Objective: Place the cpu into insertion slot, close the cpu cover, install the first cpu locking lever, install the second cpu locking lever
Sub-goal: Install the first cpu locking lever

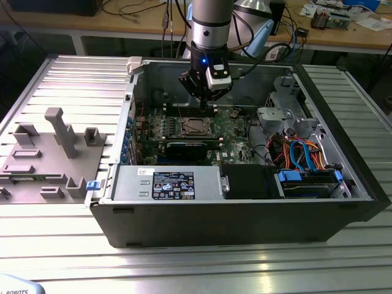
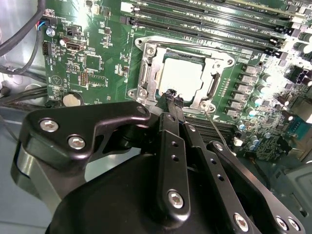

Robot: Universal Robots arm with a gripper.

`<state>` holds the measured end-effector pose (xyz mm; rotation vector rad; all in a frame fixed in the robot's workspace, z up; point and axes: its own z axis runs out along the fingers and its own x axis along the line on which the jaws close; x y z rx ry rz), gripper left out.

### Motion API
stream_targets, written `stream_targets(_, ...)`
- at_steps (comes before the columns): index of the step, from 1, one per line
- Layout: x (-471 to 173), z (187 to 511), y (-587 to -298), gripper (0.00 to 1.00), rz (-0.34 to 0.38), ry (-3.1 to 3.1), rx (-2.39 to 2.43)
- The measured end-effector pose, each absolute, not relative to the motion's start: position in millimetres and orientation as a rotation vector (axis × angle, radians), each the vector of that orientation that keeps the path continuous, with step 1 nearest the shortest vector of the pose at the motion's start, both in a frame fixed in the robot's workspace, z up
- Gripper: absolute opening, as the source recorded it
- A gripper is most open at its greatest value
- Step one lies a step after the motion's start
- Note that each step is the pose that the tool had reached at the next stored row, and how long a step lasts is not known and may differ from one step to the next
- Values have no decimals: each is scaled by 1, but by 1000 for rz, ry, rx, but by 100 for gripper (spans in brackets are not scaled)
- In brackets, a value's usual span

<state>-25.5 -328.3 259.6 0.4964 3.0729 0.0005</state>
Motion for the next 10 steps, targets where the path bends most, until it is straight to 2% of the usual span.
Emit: stream_targets(10, -26, 260, -328, 11, 1, 3078, 465)
